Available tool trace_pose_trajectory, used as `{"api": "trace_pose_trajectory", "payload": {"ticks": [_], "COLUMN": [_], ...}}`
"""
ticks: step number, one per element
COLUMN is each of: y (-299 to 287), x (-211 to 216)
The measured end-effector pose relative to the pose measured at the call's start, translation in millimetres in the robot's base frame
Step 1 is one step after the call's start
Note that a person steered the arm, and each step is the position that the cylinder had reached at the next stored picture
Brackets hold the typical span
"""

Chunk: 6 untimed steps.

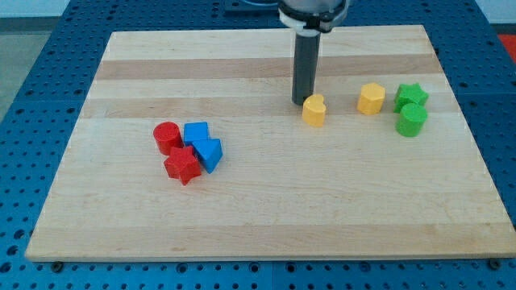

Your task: Slide the yellow heart to the left of the green circle

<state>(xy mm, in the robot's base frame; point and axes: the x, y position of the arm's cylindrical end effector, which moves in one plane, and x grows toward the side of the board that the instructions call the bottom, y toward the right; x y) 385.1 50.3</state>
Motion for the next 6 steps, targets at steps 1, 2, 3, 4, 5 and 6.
{"api": "trace_pose_trajectory", "payload": {"ticks": [1,2,3,4,5,6], "y": [-1,-29,-33,25,46,-15], "x": [2,2,3,6,10,10]}}
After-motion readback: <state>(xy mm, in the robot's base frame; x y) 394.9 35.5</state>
